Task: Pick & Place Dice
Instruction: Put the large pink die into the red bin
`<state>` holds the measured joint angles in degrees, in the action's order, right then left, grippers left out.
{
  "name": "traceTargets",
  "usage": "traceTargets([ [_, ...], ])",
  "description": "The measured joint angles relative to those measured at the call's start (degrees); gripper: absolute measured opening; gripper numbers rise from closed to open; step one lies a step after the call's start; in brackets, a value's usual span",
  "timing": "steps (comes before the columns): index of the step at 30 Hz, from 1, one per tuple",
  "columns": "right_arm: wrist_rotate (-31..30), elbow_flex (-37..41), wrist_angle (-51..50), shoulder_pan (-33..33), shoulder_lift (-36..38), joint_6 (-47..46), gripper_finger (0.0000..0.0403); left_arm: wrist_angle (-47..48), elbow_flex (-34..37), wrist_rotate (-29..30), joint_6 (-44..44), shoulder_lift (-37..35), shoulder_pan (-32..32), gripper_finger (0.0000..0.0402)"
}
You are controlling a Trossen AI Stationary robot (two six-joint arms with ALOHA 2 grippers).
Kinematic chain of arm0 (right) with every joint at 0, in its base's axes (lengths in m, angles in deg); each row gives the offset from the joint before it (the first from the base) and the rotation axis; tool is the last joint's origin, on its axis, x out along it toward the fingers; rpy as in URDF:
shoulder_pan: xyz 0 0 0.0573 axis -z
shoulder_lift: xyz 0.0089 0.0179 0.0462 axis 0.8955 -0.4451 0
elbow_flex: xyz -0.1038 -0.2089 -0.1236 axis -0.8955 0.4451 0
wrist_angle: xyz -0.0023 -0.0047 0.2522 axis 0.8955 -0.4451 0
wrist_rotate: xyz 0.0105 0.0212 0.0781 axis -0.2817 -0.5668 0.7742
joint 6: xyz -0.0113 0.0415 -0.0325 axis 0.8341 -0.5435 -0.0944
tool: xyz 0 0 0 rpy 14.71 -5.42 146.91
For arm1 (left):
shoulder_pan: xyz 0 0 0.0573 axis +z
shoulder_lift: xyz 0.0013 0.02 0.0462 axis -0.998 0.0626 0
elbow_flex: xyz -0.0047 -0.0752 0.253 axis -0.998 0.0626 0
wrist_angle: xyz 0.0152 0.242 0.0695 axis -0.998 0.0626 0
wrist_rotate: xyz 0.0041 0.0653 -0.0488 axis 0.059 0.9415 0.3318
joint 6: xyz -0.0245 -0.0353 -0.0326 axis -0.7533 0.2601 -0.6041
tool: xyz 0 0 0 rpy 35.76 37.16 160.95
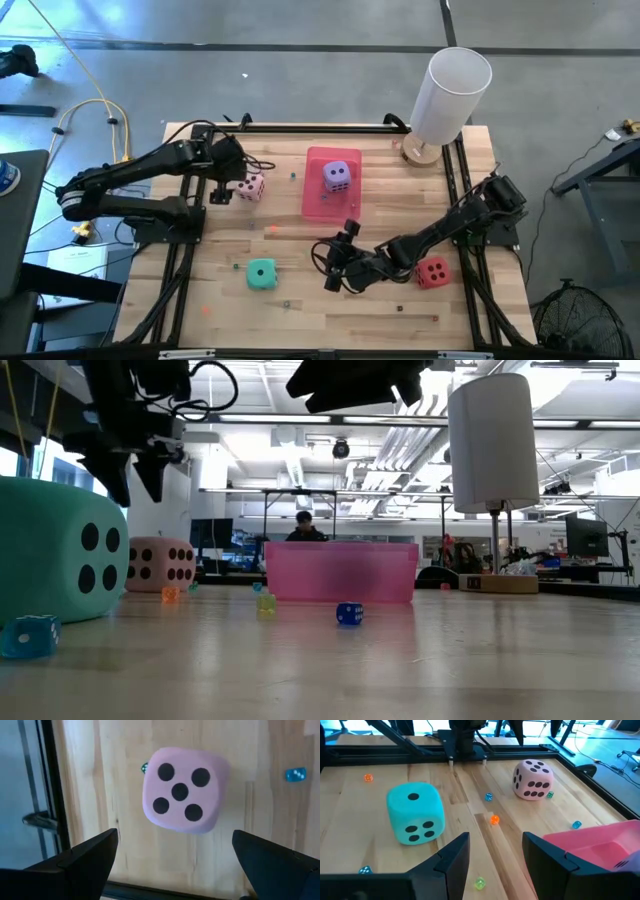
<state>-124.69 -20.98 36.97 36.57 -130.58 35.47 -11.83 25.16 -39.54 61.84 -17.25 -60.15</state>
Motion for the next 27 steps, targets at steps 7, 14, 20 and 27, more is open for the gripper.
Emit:
traceTargets([
  [7,0.10,0.00,-0.79,-0.06,0.02,-0.03,0.0174,-1.85,0.00,0.95,10.92,0.00,0.00,0.0383],
  [14,0.34,-0.03,-1.63,-0.42,0.02,-0.13,0.0174,-6.19,0.00,0.44,15.39,0.10,0.24,0.0383],
  [20,0.35,-0.05,-1.63,-0.49,0.04,-0.01,0.0174,-6.65,0.00,-10.08,17.89,3.56,4.55,0.0383],
  [27,0.35,-0.05,-1.65,-0.51,0.04,-0.13,0.0174,-6.68,0.02,-14.98,19.87,8.98,9.97,0.0383],
])
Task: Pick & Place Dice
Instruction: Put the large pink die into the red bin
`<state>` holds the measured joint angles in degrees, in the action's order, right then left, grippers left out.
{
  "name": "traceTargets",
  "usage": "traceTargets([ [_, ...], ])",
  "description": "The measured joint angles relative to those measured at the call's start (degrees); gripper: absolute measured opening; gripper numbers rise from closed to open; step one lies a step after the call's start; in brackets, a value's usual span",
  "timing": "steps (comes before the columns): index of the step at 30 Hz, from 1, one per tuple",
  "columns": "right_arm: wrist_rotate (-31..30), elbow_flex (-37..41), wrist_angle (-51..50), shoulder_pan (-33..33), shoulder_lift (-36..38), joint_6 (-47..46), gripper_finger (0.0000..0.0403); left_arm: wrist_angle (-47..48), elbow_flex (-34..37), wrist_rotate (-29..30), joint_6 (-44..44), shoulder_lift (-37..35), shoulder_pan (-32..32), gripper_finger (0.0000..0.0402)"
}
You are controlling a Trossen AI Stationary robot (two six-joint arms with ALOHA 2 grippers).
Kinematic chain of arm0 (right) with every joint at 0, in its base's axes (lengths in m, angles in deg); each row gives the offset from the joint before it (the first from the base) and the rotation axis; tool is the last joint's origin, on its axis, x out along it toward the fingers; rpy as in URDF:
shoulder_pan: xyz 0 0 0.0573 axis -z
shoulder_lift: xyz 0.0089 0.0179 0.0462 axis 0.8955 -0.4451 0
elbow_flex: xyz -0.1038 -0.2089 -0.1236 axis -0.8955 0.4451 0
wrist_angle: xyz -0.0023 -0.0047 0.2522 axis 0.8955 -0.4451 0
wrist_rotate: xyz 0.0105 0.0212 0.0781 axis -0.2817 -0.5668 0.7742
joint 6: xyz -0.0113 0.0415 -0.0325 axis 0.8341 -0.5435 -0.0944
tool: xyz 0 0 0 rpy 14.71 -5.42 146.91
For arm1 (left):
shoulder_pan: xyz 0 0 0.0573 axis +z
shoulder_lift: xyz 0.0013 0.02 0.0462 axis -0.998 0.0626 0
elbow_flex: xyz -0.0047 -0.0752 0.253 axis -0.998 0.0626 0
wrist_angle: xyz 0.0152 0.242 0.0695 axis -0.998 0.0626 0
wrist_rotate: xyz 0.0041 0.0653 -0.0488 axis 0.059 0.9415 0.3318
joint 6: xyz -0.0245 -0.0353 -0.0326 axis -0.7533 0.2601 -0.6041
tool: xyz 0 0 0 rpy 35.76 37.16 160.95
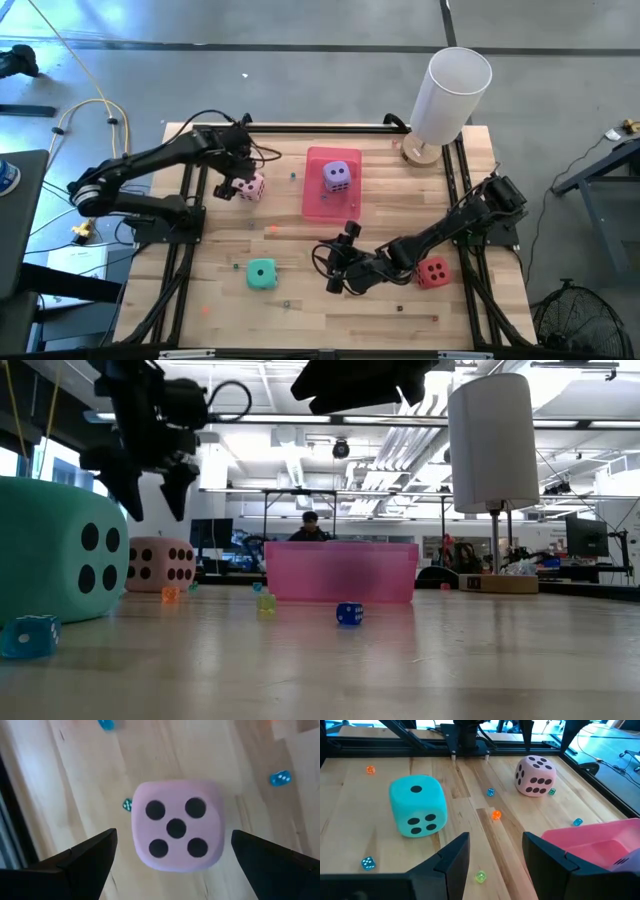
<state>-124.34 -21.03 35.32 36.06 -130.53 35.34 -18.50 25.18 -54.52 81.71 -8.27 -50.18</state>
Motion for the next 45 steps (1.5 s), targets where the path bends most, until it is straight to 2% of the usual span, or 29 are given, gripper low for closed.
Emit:
traceTargets([
  [11,0.04,0.00,-0.40,-0.36,0.04,-0.48,0.0174,-0.45,0.00,-0.30,0.29,6.66,1.18,0.0383],
  [19,0.04,0.00,-0.68,-0.68,0.07,-0.94,0.0174,-0.16,-0.24,-3.28,0.18,11.68,2.10,0.0384],
  [30,0.04,0.00,-1.86,-0.63,0.07,-1.04,0.0174,-0.22,-0.21,-14.14,-4.42,19.04,8.01,0.0384],
  [36,0.04,0.00,-1.88,-0.63,0.07,-1.11,0.0174,0.57,-0.37,-16.04,-4.80,24.81,8.89,0.0384],
  [45,1.51,0.00,-1.99,-0.63,0.07,-1.14,0.0174,0.18,-0.12,-17.13,-4.33,24.73,9.60,0.0384],
])
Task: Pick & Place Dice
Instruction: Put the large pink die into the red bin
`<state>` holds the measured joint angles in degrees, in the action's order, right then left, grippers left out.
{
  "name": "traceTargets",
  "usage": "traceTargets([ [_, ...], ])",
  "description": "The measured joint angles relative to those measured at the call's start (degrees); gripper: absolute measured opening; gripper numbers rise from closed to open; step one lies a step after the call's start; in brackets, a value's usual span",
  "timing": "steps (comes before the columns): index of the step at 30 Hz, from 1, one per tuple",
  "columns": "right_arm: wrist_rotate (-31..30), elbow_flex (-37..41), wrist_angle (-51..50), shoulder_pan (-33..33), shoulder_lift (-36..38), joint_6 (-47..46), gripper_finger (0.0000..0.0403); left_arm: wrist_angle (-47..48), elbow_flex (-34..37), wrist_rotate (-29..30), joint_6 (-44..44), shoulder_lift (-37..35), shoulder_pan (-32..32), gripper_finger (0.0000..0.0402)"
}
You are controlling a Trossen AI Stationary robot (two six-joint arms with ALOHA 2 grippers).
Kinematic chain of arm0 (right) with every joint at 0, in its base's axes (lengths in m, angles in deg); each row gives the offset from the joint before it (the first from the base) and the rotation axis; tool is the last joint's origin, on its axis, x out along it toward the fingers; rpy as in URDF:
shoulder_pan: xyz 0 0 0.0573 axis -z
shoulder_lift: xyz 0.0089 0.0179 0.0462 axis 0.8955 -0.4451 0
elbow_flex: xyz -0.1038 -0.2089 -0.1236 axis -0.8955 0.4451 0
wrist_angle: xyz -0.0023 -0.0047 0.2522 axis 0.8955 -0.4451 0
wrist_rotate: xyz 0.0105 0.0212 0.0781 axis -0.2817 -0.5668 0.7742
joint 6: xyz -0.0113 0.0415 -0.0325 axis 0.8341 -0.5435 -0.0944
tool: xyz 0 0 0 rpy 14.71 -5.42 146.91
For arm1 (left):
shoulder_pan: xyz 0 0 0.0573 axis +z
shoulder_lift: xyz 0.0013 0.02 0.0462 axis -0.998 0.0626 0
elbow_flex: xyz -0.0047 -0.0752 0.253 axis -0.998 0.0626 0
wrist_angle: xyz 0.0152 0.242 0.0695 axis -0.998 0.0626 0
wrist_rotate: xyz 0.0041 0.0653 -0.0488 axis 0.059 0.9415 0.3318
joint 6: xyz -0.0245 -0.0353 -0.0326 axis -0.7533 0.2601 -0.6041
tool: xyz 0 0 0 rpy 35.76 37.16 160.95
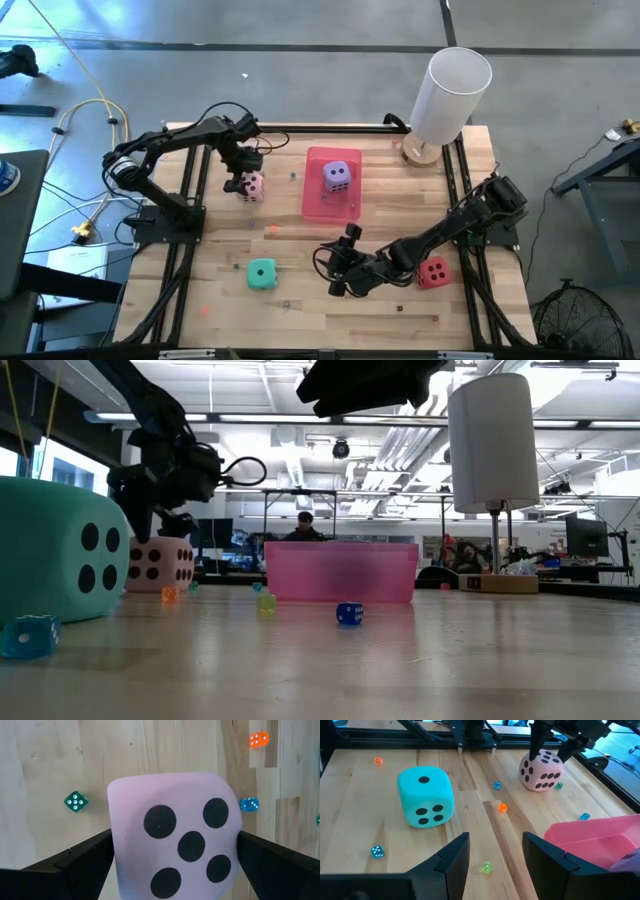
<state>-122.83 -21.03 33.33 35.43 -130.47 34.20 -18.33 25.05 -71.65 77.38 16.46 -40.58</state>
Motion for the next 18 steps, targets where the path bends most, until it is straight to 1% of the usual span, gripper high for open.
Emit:
traceTargets([
  [6,0.02,0.00,-0.75,0.00,0.00,-0.42,0.0174,-0.34,0.19,-2.47,0.38,0.12,1.70,0.0379],
  [8,0.00,0.00,-0.72,0.00,0.00,-0.42,0.0174,-1.11,0.18,-4.32,2.07,0.22,1.58,0.0373],
  [11,0.00,0.00,-0.74,0.00,0.00,-0.37,0.0174,-2.02,0.08,-6.78,3.54,0.34,1.37,0.0361],
  [15,-0.04,0.00,-0.71,0.00,0.00,-0.39,0.0174,-1.67,-0.45,-8.09,3.68,0.33,1.01,0.0336],
  [18,-0.10,0.00,-0.67,-0.27,0.00,-0.39,0.0174,0.10,-2.00,-8.01,3.64,0.07,0.14,0.0324],
])
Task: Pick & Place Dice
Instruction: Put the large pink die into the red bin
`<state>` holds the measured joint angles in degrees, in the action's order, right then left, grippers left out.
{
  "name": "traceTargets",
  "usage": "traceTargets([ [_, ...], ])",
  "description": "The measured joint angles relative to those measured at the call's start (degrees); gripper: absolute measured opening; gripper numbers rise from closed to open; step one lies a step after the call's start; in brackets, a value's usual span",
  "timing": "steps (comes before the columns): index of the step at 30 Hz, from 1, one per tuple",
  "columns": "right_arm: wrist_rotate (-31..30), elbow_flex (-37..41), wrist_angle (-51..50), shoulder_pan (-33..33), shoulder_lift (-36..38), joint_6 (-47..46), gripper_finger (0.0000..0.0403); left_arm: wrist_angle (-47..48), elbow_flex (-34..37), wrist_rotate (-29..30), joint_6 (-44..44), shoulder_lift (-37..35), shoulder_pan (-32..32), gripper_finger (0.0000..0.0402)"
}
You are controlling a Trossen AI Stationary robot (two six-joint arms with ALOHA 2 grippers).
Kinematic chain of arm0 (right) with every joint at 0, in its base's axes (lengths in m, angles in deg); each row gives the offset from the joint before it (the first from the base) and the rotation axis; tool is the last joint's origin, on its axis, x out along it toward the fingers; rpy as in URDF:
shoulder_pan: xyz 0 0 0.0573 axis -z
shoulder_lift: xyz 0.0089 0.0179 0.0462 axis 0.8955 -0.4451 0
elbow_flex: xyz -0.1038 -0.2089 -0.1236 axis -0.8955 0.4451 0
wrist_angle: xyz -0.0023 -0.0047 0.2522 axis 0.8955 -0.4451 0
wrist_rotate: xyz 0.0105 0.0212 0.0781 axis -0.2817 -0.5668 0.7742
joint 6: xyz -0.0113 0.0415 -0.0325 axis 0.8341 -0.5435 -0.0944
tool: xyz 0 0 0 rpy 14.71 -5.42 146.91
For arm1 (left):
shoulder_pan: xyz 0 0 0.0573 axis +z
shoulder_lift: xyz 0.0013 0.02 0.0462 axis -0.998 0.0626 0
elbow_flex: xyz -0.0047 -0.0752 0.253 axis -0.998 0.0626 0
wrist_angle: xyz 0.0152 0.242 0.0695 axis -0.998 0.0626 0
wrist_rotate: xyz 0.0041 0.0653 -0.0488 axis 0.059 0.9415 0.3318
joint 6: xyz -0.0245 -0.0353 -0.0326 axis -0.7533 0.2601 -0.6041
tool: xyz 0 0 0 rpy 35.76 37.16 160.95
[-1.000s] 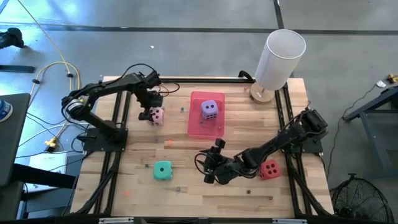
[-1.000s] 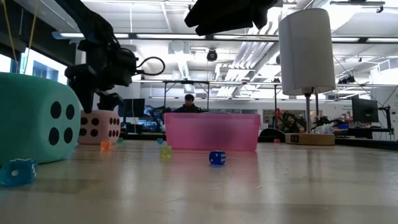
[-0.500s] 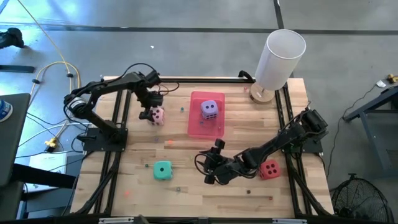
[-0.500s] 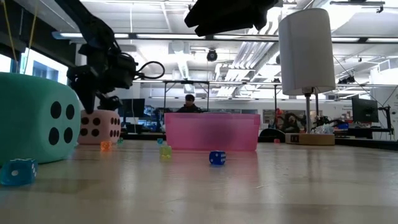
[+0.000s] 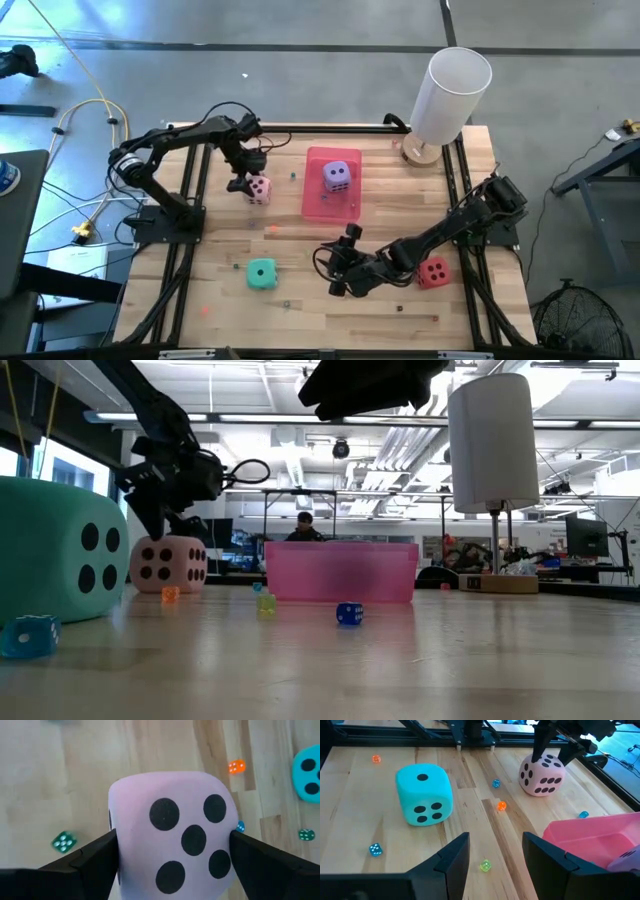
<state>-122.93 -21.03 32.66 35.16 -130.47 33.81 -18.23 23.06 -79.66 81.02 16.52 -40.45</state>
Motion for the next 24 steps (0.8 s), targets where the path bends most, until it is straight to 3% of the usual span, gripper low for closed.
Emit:
traceTargets([
  [24,-0.55,0.00,0.15,-1.63,0.00,0.67,0.0174,5.79,-2.38,4.48,-0.83,-2.45,-4.12,0.0319],
])
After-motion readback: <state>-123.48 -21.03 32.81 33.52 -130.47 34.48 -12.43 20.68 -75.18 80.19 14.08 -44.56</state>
